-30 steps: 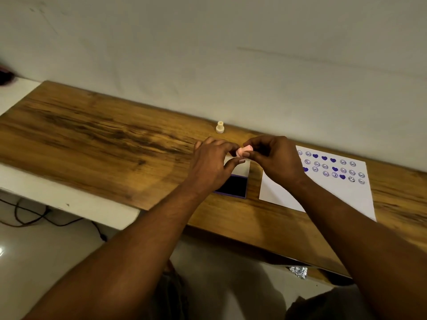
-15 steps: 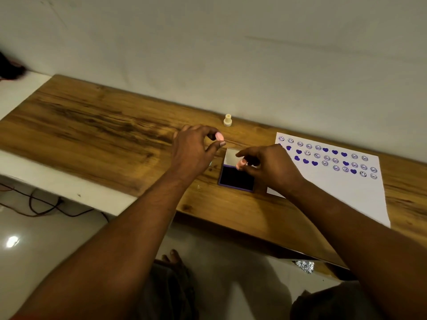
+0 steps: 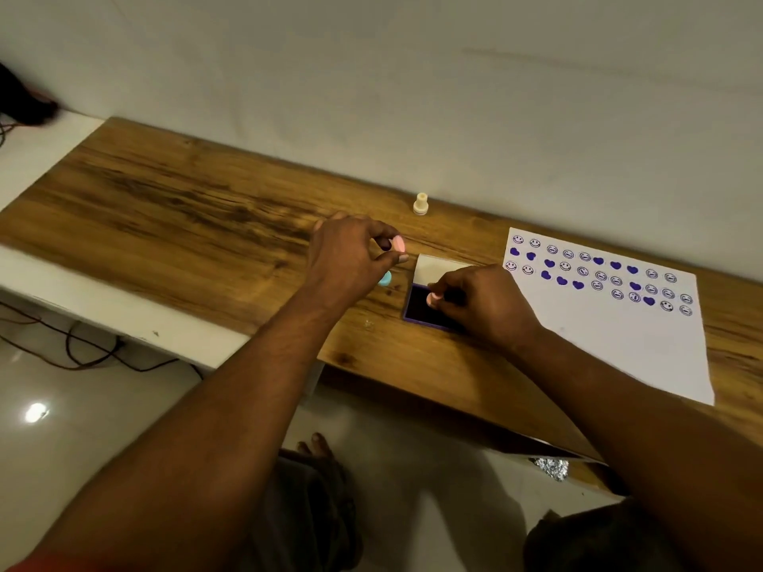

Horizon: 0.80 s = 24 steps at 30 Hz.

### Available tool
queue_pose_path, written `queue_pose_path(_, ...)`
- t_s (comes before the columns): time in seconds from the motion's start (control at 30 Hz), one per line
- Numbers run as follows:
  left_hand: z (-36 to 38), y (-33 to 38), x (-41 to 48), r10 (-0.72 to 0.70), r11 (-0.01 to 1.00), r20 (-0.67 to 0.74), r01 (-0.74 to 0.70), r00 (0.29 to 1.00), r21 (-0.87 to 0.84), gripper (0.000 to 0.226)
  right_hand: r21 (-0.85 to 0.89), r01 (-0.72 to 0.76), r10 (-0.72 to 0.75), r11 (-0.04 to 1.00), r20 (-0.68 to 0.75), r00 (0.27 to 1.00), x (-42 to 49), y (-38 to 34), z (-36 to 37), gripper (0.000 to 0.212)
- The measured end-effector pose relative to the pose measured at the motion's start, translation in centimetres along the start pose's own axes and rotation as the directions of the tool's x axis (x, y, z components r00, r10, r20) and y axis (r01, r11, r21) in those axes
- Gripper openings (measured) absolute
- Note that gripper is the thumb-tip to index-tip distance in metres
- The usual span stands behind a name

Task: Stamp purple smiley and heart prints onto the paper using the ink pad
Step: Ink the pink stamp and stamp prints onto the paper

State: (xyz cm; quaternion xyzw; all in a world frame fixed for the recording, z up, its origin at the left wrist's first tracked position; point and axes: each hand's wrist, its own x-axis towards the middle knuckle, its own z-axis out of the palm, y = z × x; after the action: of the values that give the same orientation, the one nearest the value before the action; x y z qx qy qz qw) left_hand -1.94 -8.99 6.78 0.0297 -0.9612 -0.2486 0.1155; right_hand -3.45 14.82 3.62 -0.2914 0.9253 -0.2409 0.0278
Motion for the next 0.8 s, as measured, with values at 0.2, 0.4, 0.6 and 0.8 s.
queue_pose_path(0.2,-0.2,-0.3,-0.1,-0.019,1.000,0.009,0.020,1.000,-0.018,0.033,0.008,-0.006,0.006,1.000,-0.038,0.999,-0.4,-0.3,0.3,0.029)
queue_pose_path(0.4,0.2,0.4,-0.3,-0.012,1.000,0.011,0.012,1.000,-0.020,0.031,-0.026,0.003,-0.004,1.000,-0.045,0.999,-0.6,-0.5,0.2,0.029)
queue_pose_path(0.6,0.8,1.8,0.2,0.036,0.997,0.001,-0.036,0.999,-0.064,0.031,-0.032,-0.008,0.006,0.999,-0.043,0.999,-1.0,-0.7,-0.2,0.032)
queue_pose_path(0.8,1.7,3.8,1.1,0.025,0.986,-0.042,-0.031,0.999,-0.165,0.032,0.223,-0.061,0.119,0.973,-0.255,0.960,-2.7,0.9,-3.9,0.025)
